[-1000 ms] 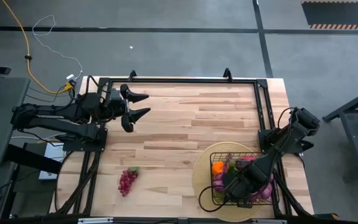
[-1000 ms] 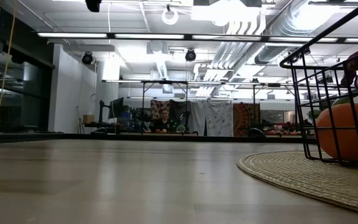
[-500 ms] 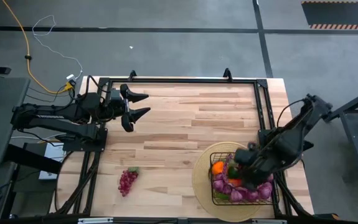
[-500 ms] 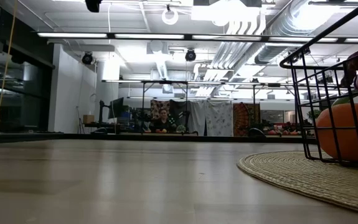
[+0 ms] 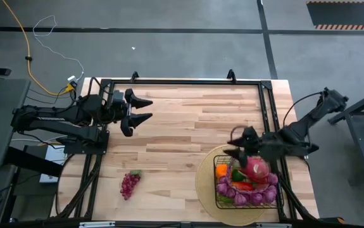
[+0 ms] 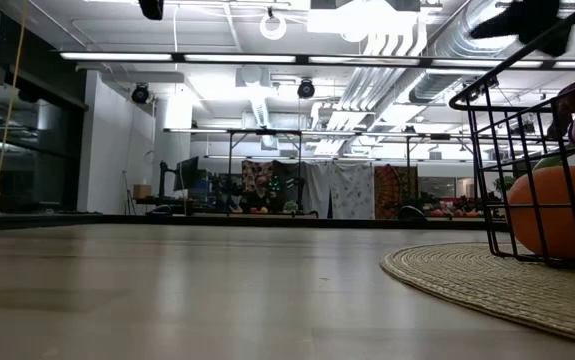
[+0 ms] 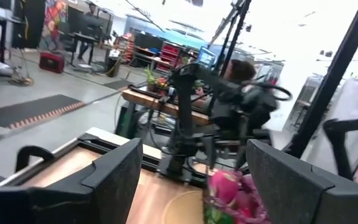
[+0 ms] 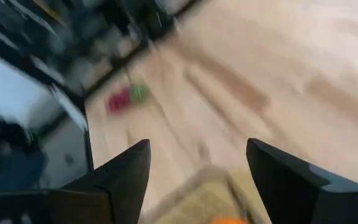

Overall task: Build produce basket
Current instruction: Put the grapes into the wire basket

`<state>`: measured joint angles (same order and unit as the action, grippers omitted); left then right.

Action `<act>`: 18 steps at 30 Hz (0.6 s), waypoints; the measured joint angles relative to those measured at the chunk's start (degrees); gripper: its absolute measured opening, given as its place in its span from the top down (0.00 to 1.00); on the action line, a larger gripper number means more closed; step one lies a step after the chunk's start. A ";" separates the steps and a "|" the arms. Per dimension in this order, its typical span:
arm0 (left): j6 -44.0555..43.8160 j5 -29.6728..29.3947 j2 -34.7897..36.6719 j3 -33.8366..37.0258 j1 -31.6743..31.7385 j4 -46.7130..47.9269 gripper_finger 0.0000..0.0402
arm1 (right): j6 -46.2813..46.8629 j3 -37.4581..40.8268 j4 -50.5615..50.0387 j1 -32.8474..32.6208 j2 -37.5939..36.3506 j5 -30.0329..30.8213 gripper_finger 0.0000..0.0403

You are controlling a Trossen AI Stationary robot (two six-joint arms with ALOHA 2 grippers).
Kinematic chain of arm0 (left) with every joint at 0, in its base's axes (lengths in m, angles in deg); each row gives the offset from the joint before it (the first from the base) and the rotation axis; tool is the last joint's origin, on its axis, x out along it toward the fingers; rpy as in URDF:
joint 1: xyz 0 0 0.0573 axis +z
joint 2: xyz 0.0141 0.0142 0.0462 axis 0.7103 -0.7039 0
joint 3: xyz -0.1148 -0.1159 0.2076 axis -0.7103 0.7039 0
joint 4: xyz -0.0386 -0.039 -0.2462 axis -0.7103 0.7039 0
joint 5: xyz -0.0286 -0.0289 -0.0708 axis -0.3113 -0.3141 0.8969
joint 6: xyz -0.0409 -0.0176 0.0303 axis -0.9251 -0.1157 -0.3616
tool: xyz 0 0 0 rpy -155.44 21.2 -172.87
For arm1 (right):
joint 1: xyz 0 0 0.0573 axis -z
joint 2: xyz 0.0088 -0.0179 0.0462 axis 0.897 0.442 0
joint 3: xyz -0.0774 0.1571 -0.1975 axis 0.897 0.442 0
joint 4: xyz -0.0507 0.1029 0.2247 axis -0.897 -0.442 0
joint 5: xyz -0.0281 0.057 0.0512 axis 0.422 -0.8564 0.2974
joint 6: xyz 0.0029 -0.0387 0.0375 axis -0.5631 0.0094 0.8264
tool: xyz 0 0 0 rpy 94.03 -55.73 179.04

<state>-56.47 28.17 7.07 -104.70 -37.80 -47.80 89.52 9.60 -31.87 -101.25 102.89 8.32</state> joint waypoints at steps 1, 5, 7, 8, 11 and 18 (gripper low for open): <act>-0.81 0.09 -0.01 0.00 0.00 0.00 0.32 | -3.87 2.83 5.84 1.64 -1.32 0.82 0.37; -1.95 -3.20 -0.01 0.00 0.00 0.00 0.32 | -20.92 12.02 31.34 9.46 -4.66 -0.82 0.37; -1.87 -5.09 -0.01 0.00 -0.02 0.00 0.32 | -28.55 15.17 43.41 13.39 -5.09 -4.07 0.37; -1.94 -6.29 -0.01 0.00 -0.02 0.00 0.32 | -31.73 16.36 48.42 15.28 -5.07 -6.21 0.37; -2.38 -8.28 -0.01 0.00 0.00 0.00 0.32 | -36.17 18.02 58.55 20.14 -5.05 -12.11 0.37; -4.43 -10.74 -0.01 0.00 0.00 0.27 0.27 | -37.02 15.93 61.11 24.91 -5.01 -19.88 0.37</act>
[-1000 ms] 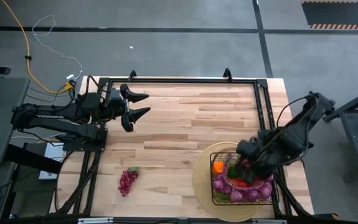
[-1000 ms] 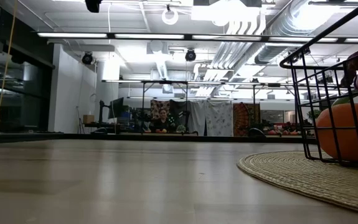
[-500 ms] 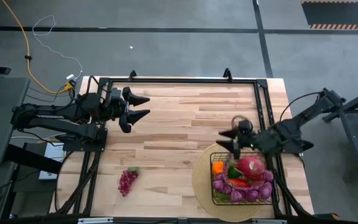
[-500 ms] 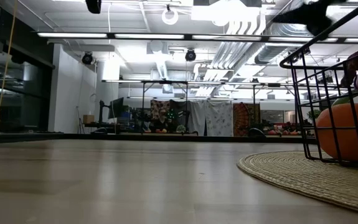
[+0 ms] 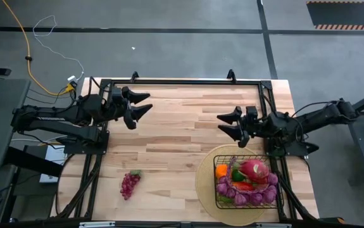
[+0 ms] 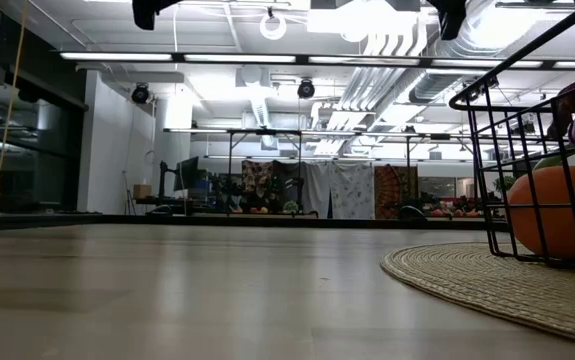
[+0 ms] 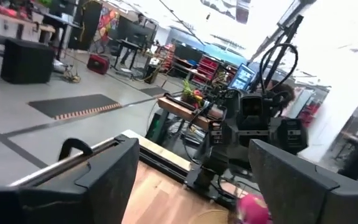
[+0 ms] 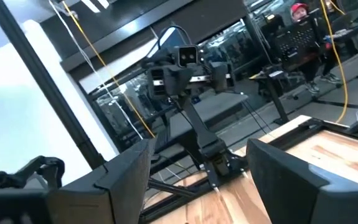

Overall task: Build produce basket
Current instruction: Put the grapes into the wire basket

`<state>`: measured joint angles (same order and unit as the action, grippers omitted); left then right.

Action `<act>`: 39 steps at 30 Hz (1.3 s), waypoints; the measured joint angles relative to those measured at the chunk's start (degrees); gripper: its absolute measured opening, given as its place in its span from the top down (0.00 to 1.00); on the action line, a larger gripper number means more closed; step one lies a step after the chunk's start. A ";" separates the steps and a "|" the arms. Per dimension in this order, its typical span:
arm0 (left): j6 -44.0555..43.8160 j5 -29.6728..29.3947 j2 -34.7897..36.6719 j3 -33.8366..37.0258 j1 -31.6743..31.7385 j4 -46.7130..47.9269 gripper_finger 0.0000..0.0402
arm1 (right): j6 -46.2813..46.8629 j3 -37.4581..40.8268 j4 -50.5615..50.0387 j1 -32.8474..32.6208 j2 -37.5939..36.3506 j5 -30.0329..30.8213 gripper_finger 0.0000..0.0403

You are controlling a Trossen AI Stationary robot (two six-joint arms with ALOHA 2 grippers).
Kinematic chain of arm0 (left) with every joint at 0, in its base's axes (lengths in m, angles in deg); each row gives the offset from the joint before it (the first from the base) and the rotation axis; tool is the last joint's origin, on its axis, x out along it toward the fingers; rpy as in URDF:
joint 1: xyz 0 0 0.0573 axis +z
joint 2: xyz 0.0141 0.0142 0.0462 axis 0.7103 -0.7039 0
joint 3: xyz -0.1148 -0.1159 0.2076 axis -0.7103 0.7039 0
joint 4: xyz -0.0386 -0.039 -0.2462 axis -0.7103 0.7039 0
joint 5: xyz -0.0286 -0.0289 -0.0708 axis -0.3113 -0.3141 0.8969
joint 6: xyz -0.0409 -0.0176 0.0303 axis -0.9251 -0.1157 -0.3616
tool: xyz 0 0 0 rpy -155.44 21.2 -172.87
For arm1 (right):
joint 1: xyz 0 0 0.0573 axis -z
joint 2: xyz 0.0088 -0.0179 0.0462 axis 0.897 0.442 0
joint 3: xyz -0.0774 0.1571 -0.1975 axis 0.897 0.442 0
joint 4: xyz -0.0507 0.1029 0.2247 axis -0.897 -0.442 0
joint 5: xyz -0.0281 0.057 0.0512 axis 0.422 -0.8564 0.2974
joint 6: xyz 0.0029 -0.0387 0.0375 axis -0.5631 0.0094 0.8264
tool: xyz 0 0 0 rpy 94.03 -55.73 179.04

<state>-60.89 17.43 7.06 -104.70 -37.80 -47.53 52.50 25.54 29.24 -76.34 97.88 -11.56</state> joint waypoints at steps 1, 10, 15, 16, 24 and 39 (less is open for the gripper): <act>-0.75 0.58 0.00 0.00 0.00 0.01 0.26 | -0.07 -0.08 -0.31 0.25 0.05 -0.07 0.37; -1.21 9.03 0.00 -1.40 -0.02 0.73 0.07 | 3.82 -0.31 1.38 1.46 0.09 1.41 0.37; 0.97 9.74 0.00 -2.27 -0.02 2.07 0.02 | 3.36 -0.34 2.04 2.67 0.09 3.63 0.37; 0.98 9.73 0.00 -2.27 -0.02 2.09 0.01 | 3.32 -0.34 1.93 2.99 0.09 3.61 0.37; 1.15 9.73 0.00 -2.27 -0.02 2.80 0.02 | -2.90 -0.34 1.68 3.97 0.09 3.63 0.37; -2.65 5.56 -0.78 -3.43 -0.04 12.50 0.02 | -5.36 -0.41 -2.98 3.97 0.09 -2.87 0.37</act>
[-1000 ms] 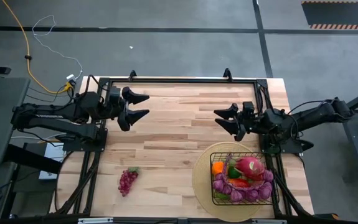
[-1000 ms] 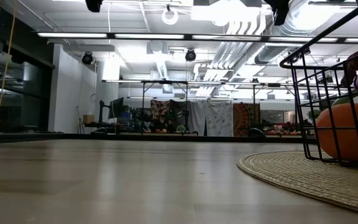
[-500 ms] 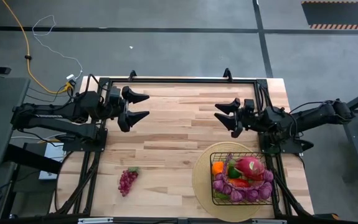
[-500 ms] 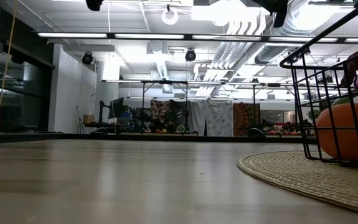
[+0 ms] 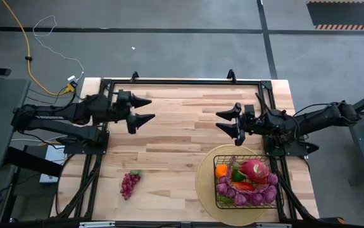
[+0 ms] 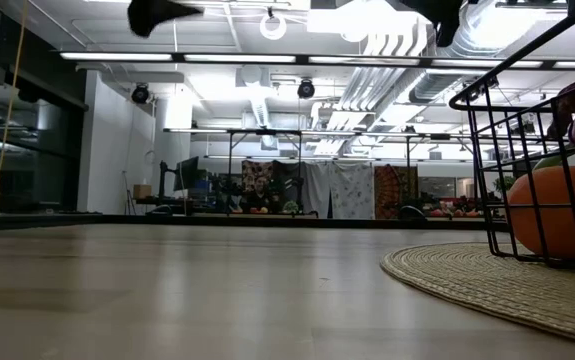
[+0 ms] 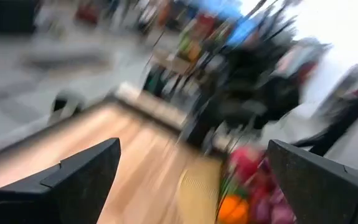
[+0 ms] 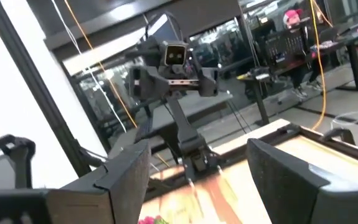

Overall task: Build produce basket
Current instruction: Put the grapes into the wire basket

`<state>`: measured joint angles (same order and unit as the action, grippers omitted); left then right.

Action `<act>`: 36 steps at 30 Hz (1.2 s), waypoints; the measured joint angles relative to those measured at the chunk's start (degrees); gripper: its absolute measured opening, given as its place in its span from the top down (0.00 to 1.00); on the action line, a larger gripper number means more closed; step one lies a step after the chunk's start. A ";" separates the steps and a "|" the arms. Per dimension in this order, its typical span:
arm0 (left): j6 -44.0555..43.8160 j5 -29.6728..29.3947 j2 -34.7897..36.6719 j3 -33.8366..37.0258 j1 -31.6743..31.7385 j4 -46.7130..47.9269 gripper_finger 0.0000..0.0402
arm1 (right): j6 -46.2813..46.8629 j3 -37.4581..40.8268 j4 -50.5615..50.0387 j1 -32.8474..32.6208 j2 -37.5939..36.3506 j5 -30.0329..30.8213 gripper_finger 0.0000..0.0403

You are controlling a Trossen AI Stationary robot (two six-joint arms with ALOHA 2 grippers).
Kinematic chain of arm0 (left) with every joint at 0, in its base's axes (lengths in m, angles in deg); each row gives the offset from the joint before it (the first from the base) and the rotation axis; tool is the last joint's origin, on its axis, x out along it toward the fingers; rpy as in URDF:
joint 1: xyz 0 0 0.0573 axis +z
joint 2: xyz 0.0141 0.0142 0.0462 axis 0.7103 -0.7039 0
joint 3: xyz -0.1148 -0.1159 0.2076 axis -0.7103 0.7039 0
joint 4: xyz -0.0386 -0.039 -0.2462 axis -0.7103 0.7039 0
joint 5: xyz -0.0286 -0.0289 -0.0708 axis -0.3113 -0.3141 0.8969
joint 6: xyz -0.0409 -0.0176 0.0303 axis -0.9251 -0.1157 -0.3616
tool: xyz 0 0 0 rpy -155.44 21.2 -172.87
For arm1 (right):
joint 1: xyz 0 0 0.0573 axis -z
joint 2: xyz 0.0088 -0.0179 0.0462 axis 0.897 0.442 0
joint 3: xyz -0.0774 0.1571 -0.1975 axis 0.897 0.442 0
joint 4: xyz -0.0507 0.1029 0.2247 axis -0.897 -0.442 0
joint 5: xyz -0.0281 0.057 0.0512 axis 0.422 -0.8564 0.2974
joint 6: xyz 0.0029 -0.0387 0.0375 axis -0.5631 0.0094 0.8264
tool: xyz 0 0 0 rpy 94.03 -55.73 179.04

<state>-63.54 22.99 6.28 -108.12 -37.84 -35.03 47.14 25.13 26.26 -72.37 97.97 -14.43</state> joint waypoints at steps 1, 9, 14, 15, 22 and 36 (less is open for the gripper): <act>-2.27 -0.78 -0.62 -1.20 -0.05 4.30 0.02 | -0.03 -0.01 -0.77 -0.01 0.00 -0.01 0.37; -28.26 1.34 -11.58 -12.09 -6.81 44.52 0.02 | -0.30 0.01 -3.37 -0.04 0.00 -1.26 0.37; -47.24 7.57 -18.92 -11.01 -18.63 54.03 0.02 | -0.28 0.01 -5.80 -0.04 0.00 -1.28 0.37; -51.01 7.70 -20.45 -10.47 -21.46 53.92 0.02 | -0.29 0.01 -6.27 -0.04 0.00 -1.28 0.37; -75.97 7.73 -31.68 -8.70 -35.70 49.30 0.02 | -0.11 0.01 -8.19 -0.04 -0.02 -1.30 0.37; -79.98 11.80 -47.35 -8.72 -35.35 39.79 0.02 | -0.28 0.01 -8.96 -0.04 -0.02 -1.28 0.37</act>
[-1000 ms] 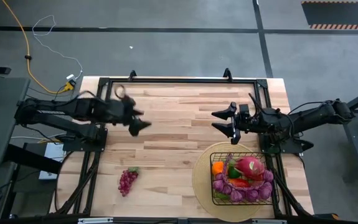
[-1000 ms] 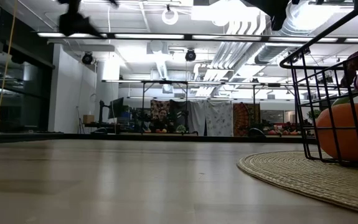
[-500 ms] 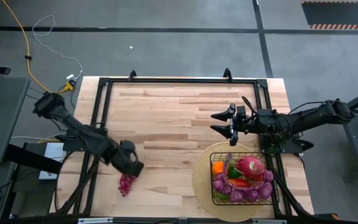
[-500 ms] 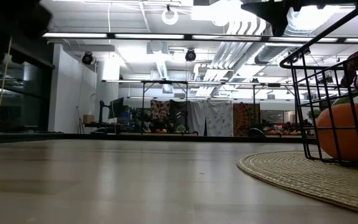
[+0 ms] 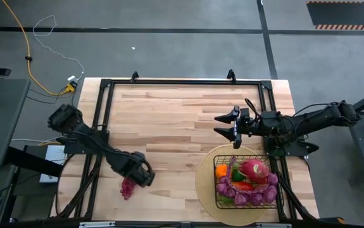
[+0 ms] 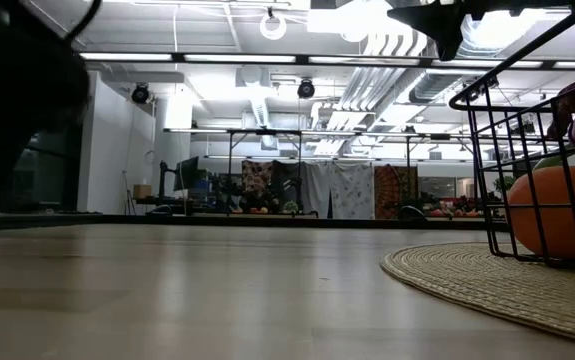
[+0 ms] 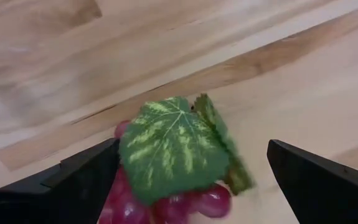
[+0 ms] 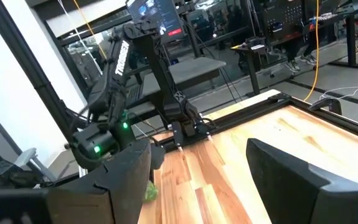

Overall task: Build produce basket
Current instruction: Put the grapes into the wire basket

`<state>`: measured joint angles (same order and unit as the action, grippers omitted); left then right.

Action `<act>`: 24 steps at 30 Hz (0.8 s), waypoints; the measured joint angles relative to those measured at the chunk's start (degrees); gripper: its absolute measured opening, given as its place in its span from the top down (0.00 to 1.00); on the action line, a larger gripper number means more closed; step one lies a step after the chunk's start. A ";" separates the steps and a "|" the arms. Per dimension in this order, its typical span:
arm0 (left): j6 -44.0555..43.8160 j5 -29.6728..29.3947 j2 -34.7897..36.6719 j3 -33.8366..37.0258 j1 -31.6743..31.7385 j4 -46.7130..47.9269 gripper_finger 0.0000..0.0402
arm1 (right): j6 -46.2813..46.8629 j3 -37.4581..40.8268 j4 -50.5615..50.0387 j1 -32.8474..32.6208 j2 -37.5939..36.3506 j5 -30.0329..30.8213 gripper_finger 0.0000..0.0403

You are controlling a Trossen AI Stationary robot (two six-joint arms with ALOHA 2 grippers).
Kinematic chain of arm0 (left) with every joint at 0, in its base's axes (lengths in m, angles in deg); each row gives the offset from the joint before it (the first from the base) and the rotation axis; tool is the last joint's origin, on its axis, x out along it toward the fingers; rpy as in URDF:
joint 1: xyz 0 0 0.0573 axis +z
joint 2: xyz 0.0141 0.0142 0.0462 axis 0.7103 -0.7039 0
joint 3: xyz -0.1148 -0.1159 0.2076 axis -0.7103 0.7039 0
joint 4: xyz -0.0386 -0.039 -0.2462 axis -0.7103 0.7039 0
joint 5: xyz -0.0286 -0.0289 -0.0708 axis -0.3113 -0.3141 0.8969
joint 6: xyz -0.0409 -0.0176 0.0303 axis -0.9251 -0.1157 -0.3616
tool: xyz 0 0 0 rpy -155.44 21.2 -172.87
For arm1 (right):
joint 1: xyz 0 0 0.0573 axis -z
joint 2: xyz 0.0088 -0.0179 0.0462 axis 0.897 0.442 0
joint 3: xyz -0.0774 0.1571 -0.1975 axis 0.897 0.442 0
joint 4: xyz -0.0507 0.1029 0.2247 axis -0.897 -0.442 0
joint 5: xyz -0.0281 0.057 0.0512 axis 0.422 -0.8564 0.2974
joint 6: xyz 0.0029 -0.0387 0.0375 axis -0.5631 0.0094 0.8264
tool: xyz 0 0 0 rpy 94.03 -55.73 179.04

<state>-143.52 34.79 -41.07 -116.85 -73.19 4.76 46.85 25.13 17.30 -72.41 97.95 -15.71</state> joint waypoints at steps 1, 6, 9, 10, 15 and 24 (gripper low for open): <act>0.62 1.05 -0.87 0.02 0.27 -0.10 0.02 | 0.00 0.00 -0.09 0.00 0.00 0.00 0.37; 3.78 5.63 -4.52 -0.09 0.73 -0.51 0.02 | 0.39 0.00 -0.97 0.00 0.00 0.00 0.37; 4.90 6.64 -4.97 -0.14 0.73 -0.60 0.02 | 0.40 0.00 -1.00 0.00 0.00 0.09 0.37; 4.97 6.74 -4.98 -0.14 0.73 -0.58 0.02 | 0.39 0.00 -1.03 0.00 0.00 0.25 0.37; 6.24 6.35 -4.63 -0.07 0.72 -0.16 0.04 | 0.39 0.00 -1.32 0.01 0.00 0.61 0.37; 8.97 5.51 -4.48 0.05 1.22 1.18 0.33 | 0.44 0.00 -1.44 0.00 0.00 0.63 0.37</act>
<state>-134.55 40.30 -45.55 -116.80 -71.97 5.94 47.29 25.13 15.86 -72.41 97.95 -15.08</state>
